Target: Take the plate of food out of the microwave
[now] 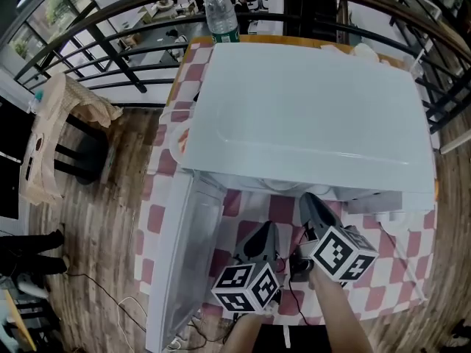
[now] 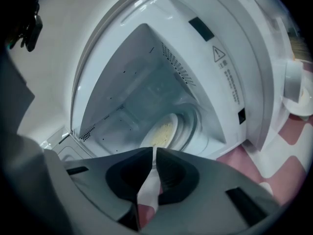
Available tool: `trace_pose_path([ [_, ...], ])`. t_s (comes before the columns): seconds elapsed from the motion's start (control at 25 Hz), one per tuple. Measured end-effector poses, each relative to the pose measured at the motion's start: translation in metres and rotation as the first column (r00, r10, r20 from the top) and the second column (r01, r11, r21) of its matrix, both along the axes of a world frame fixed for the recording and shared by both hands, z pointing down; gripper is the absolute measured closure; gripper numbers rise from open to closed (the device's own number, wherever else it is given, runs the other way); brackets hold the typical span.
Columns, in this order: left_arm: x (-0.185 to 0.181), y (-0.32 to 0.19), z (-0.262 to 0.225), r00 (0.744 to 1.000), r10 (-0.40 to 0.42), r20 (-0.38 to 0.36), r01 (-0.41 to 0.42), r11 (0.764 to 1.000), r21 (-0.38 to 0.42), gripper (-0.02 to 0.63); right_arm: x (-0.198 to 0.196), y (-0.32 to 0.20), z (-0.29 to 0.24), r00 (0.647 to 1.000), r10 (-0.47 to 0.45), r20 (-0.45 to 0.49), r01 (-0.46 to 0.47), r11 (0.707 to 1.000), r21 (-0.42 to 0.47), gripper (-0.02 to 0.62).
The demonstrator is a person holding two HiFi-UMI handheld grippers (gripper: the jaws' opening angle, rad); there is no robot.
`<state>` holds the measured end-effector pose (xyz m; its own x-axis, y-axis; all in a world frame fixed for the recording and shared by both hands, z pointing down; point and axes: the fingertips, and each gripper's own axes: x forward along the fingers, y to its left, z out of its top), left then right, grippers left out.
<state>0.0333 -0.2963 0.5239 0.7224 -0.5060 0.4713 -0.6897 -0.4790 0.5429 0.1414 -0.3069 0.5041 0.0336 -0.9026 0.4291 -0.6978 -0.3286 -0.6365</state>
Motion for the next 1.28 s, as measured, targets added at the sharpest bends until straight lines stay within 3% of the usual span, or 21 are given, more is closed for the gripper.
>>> trace_pose_path([
  [0.12,0.002,0.002,0.003,1.0,0.0,0.001,0.0,1.0,-0.005,0.594,0.003,-0.005,0.003,1.0,0.01,0.011,-0.01,1.0,-0.003,0.551],
  [0.32,-0.001,-0.001,0.006,1.0,-0.017,-0.003,0.017,1.0,-0.016,0.594,-0.001,-0.013,0.008,0.994,0.011,0.108,-0.013,1.0,0.02,0.523],
  [0.44,-0.004,-0.002,0.008,1.0,-0.02,0.0,0.02,1.0,-0.017,0.594,0.0,-0.017,0.01,0.992,0.004,0.123,-0.007,1.0,0.021,0.471],
  [0.96,-0.005,-0.001,0.02,1.0,-0.017,0.002,0.017,0.999,-0.048,0.594,0.014,-0.031,0.02,0.988,0.117,0.102,-0.11,0.992,-0.069,0.469],
  [1.28,-0.01,-0.006,0.021,1.0,-0.024,0.004,0.024,0.999,-0.047,0.594,0.014,-0.031,0.028,0.954,0.199,0.226,-0.174,0.977,-0.126,0.469],
])
